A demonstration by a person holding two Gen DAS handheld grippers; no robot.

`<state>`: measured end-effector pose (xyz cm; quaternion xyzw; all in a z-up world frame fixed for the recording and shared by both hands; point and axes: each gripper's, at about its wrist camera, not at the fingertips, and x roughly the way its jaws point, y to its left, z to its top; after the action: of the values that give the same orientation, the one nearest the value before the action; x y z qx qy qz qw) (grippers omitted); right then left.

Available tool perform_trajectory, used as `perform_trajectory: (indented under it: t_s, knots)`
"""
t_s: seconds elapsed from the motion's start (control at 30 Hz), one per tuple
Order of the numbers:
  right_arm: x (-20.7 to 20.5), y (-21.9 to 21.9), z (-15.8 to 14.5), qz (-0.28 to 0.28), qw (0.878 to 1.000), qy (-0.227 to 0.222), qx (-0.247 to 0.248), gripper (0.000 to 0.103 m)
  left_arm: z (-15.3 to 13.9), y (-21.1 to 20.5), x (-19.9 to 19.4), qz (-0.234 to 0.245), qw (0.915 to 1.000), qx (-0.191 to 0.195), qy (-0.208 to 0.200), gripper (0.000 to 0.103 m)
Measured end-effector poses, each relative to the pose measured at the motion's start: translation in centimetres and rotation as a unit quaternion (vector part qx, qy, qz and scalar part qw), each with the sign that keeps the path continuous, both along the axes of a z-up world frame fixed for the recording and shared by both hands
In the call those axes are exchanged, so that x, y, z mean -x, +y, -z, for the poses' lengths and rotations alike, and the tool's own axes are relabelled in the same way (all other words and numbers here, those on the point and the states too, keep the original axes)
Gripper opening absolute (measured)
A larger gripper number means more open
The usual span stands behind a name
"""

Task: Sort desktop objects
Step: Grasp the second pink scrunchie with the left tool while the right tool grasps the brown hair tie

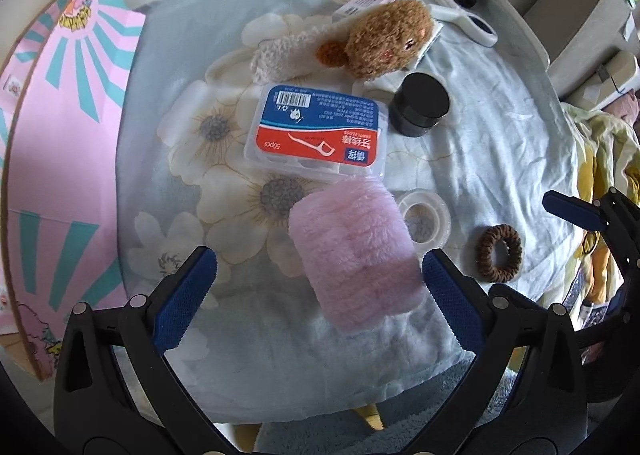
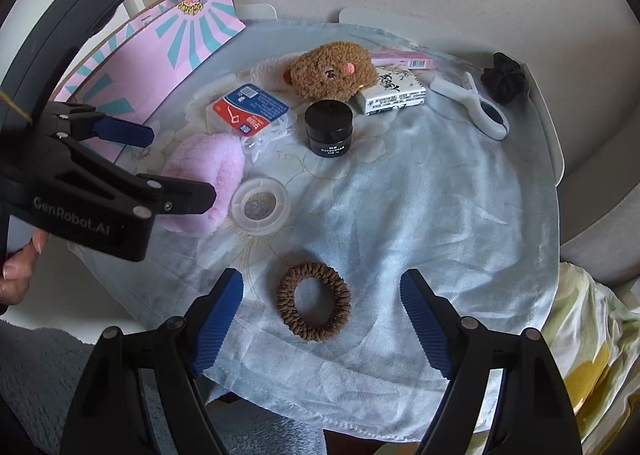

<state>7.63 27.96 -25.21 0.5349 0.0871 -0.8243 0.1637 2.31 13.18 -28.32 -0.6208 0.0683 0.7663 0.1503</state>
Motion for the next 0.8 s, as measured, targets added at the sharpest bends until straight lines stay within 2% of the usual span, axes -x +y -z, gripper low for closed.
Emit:
perform_trajectory:
  t_s: [0.13, 0.23, 0.47, 0.53, 0.67, 0.77, 0.8]
  knots:
    - [-0.1, -0.1, 0.7, -0.016, 1.000, 0.007, -0.021, 0.077, 0.9, -0.2, 0.1, -0.008, 0.9999, -0.004, -0.007, 0.102]
    - [-0.3, -0.2, 1.1, -0.026, 0.999, 0.009, -0.029, 0.065, 1.2, -0.2, 0.0, -0.010, 0.9999, -0.008, -0.008, 0.102]
    - [-0.9, -1.1, 2.1, -0.050, 0.997, 0.017, -0.054, 0.050, 1.0, -0.2, -0.5, 0.003, 0.9999, -0.011, 0.006, 0.101]
    - [-0.9, -1.2, 2.4, -0.053, 0.997, 0.014, -0.054, 0.043, 1.1, -0.3, -0.5, 0.005, 0.9999, -0.016, 0.001, 0.092]
    - [-1.0, -1.2, 2.4, -0.055, 0.998, 0.012, -0.043, 0.036, 1.3, 0.0, -0.6, 0.009, 0.9995, -0.028, -0.005, 0.081]
    - [-1.1, -1.1, 2.4, -0.055, 0.998, 0.009, -0.032, 0.031, 1.3, 0.0, -0.7, 0.014, 0.9988, -0.046, -0.013, 0.066]
    - [-1.1, -1.1, 2.4, -0.056, 0.998, 0.006, -0.026, 0.026, 1.3, -0.1, -0.7, 0.015, 0.9985, -0.051, -0.013, 0.061]
